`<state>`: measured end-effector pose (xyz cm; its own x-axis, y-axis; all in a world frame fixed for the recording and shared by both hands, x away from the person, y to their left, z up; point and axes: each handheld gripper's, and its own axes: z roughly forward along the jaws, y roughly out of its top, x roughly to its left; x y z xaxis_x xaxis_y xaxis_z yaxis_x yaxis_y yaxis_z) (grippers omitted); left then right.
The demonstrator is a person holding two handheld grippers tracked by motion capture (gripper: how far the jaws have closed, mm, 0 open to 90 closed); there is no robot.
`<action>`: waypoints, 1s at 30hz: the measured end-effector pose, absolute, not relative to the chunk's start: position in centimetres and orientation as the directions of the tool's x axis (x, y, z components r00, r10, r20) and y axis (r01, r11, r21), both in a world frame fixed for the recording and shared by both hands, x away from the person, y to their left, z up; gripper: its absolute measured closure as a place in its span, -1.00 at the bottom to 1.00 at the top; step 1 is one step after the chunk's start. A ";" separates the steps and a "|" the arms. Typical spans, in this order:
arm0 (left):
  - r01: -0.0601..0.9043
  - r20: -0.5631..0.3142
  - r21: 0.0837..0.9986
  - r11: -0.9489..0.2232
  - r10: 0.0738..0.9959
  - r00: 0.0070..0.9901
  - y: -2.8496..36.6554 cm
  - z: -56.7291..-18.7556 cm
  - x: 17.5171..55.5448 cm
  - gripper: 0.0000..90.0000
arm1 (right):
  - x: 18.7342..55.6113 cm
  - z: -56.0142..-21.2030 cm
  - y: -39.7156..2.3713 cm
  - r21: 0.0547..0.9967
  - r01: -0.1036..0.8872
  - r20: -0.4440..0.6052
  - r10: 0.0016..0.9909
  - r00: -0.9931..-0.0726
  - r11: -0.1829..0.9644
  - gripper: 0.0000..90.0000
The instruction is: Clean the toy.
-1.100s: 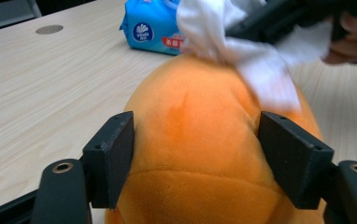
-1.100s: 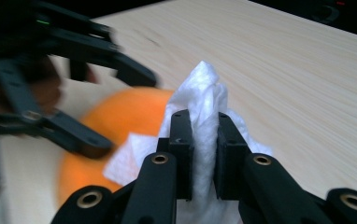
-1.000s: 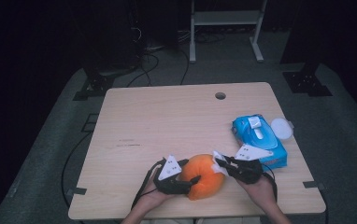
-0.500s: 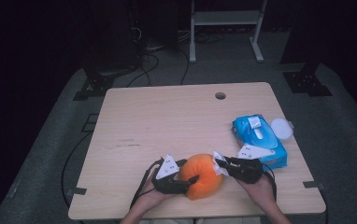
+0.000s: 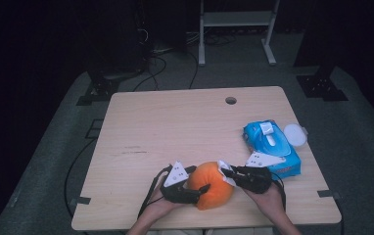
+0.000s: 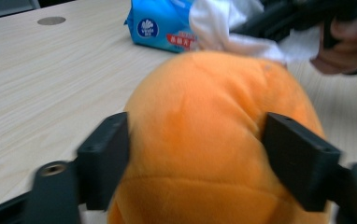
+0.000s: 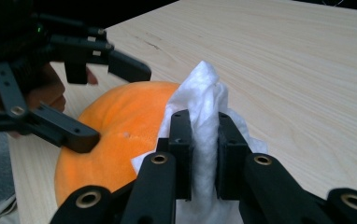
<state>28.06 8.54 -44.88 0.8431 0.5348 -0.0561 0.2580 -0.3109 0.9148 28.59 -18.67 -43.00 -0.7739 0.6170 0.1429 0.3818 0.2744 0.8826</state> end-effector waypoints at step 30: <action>0.167 0.110 0.901 -0.401 0.582 0.806 7.2 -44.8 27.1 -0.40 | 28.6 -42.9 -17.5 0.901 0.349 0.109 0.646 -0.755 0.256 0.76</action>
